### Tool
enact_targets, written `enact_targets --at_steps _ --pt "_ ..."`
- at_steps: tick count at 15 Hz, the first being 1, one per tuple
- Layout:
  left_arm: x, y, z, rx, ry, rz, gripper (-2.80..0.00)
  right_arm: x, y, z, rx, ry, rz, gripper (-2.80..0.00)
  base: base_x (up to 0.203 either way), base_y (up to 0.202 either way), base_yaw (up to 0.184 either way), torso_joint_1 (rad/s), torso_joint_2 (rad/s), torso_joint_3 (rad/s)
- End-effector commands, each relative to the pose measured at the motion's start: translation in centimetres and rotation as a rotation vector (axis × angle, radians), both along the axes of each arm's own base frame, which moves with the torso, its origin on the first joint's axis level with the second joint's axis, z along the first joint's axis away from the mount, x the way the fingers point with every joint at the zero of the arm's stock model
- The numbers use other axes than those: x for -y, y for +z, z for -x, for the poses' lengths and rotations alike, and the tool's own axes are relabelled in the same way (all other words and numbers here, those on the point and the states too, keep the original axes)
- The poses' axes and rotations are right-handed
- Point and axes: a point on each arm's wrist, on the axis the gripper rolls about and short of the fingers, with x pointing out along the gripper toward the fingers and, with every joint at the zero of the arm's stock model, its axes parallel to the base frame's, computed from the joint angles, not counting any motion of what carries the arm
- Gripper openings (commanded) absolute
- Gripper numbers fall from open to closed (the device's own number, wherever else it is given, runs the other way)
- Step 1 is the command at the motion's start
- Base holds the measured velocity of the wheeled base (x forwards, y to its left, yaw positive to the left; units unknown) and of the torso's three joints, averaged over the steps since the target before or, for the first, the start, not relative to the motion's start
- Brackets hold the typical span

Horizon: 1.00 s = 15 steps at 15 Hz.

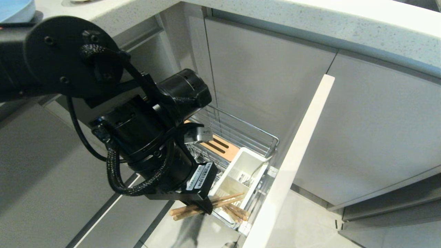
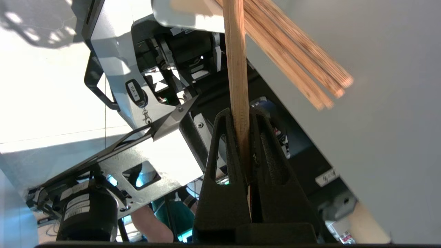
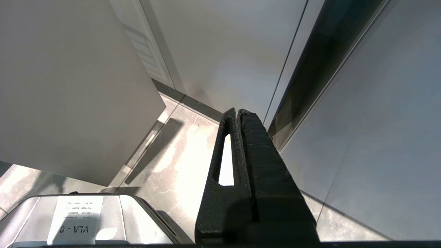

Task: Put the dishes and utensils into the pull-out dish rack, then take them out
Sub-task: Pick up the chopsticks and place it in the cupboard

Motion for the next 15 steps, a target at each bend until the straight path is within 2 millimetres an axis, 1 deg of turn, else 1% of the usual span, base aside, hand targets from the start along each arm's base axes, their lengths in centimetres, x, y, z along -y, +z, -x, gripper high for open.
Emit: enact_targets --at_steps 1,6,8,15 --pt "0.5 -0.9 -0.8 -0.022 0.011 -0.021 -2.80 0.0 0.0 0.0 0.003 0.000 0.000 -2.80 0.000 0.000 0.000 0.000 0.00 0.000" --pt "0.8 -1.4 -1.7 -0.024 0.024 -0.022 -2.80 0.0 0.0 0.0 0.003 0.000 0.000 -2.80 0.000 0.000 0.000 0.000 0.00 0.000" --pt "1.1 -1.9 -2.2 -0.027 0.030 -0.023 -2.80 0.0 0.0 0.0 0.003 0.000 -0.001 -2.80 0.000 0.000 0.000 0.000 0.00 0.000" --pt "1.6 -2.9 -3.0 -0.046 0.035 -0.040 -2.80 0.0 0.0 0.0 0.003 0.000 0.000 -2.80 0.000 0.000 0.000 0.000 0.00 0.000"
